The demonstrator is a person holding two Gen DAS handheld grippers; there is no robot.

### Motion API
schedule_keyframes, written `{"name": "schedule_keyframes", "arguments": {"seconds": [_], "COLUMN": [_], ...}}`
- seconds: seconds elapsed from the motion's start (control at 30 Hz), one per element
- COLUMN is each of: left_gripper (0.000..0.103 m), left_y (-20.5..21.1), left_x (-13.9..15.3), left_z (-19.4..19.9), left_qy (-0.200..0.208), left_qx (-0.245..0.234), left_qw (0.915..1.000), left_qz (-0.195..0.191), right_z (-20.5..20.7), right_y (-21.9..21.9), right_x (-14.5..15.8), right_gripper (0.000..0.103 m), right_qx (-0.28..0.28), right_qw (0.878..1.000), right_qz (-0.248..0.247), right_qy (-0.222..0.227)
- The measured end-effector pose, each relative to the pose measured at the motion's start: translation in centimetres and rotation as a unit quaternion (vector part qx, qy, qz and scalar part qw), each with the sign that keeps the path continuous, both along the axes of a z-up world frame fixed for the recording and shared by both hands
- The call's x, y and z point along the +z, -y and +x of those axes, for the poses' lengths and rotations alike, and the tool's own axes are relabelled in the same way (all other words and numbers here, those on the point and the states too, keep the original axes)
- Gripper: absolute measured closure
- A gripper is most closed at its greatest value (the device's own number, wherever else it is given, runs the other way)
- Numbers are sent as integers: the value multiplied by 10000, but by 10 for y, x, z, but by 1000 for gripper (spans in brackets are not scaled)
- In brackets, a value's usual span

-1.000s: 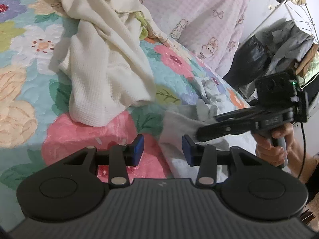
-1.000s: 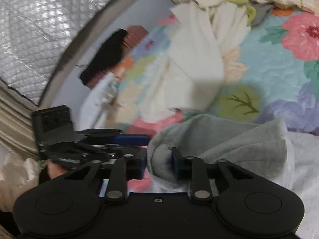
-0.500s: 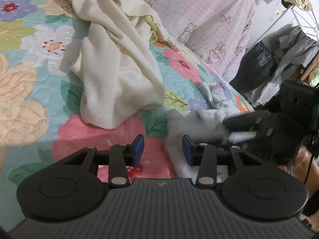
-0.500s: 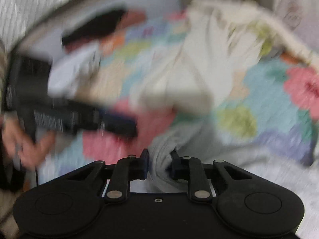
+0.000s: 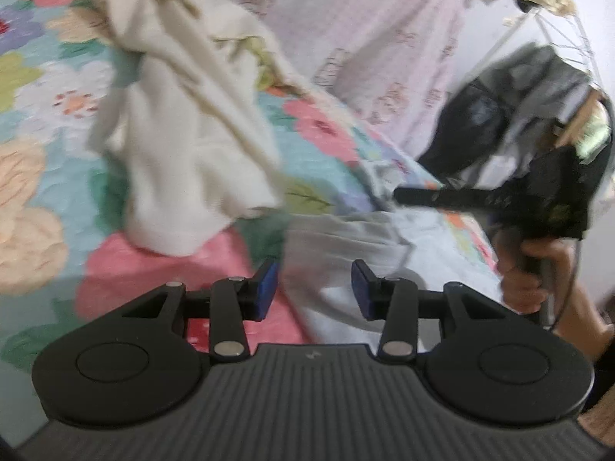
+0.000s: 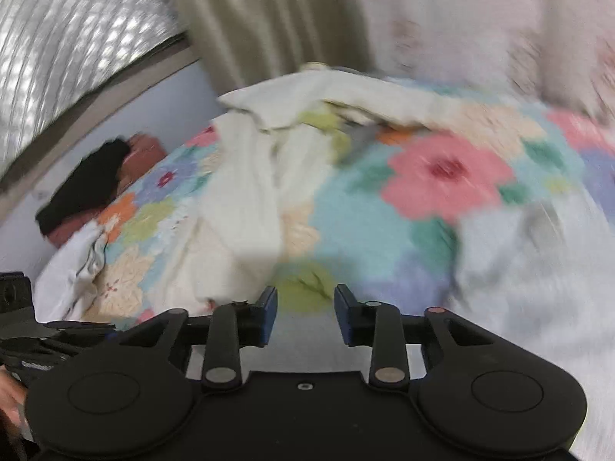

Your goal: Fold clothes

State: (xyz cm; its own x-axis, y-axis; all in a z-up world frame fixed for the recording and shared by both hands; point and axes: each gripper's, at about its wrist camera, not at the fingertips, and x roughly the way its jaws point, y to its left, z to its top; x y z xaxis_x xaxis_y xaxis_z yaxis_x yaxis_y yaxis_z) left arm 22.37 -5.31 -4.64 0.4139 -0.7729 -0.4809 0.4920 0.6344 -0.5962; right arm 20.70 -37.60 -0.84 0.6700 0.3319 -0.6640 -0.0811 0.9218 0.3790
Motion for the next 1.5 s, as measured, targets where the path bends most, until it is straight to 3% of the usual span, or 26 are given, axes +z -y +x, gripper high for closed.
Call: {"name": "schedule_keyframes", "arguments": {"seconds": [0.07, 0.17, 0.2, 0.27, 0.33, 0.37, 0.4, 0.43, 0.47, 0.6, 0.67, 0.73, 0.77, 0.8, 0.87, 0.93, 1.0, 1.07, 1.17, 1.27, 1.3, 1.33, 1.37, 1.5], "left_gripper": [54, 46, 45, 45, 52, 68, 85, 88, 91, 92, 85, 65, 59, 57, 56, 55, 50, 45, 34, 36, 51, 61, 66, 67], "left_y": [7, 25, 31, 43, 52, 54, 57, 60, 60, 57, 58, 62, 64, 63, 55, 46, 43, 44, 56, 69, 72, 74, 75, 74], "left_x": [2, 0, -3, -11, -18, -19, -20, -19, -16, 3, 6, -2, -7, -11, -17, -15, -11, -9, -15, -17, -17, -16, -16, -13], "left_z": [-4, -4, -1, 8, 16, 16, 15, 14, 10, -1, 1, 5, 7, 9, 12, 12, 10, 4, -5, -23, -27, -29, -29, -29], "left_qy": [147, 375, 375, 274, 199, 261, 368, 500, 633, 987, 916, 755, 674, 576, 359, 157, 50, -31, -280, -37, 41, 84, 97, 108], "left_qx": [-159, -254, -217, -68, 81, 109, 108, 107, 138, 330, 367, 591, 729, 787, 796, 781, 625, 414, -24, -75, 4, 181, 343, 688], "left_qw": [9998, 9989, 9989, 9989, 9988, 9984, 9974, 9956, 9942, 9918, 9926, 9894, 9862, 9854, 9873, 9913, 9949, 9971, 9962, 9879, 9835, 9782, 9746, 9688], "left_qz": [-18, 129, 201, 362, 443, 494, 615, 789, 859, 741, 710, 1089, 1322, 1395, 1324, 1044, 793, 639, 830, 1548, 1811, 2065, 2210, 2380], "right_z": [-18, -41, -48, -52, -51, -51, -50, -53, -56, -79, -87, -77, -69, -62, -56, -66, -87, -107, -131, -153, -161, -165, -169, -168], "right_y": [20, 22, 23, 12, 4, 3, 1, -4, -10, -28, -32, -30, -27, -24, -12, 4, 22, 33, 22, 6, 0, -6, -14, -20], "right_x": [-12, -27, -32, -46, -56, -57, -58, -52, -45, -15, -6, -14, -23, -32, -41, -37, -35, -37, -45, -53, -55, -57, -58, -54], "right_gripper": [60, 60, 57, 42, 38, 37, 49, 79, 89, 93, 93, 90, 82, 61, 61, 59, 52, 50, 42, 40, 42, 65, 79, 85], "right_qx": [-214, -6, 73, 263, 351, 369, 387, 411, 436, 244, 2, -164, -342, -583, -967, -1330, -1394, -1327, -859, -518, -428, -383, -355, -641], "right_qw": [9995, 9997, 9996, 9996, 9990, 9990, 9990, 9984, 9971, 9879, 9828, 9813, 9791, 9739, 9663, 9730, 9860, 9909, 9952, 9972, 9973, 9958, 9926, 9812], "right_qz": [239, 250, 250, -40, -222, -215, -208, -359, -551, -1192, -1457, -1741, -1928, -2161, -2382, -1884, -908, -76, -16, -409, -582, -827, -1158, -1817], "right_qy": [-64, -80, -84, -135, -155, -90, -25, 117, 279, 962, 1131, 808, 553, 385, 79, -35, -67, -198, -468, -343, -155, -2, 104, 64]}}
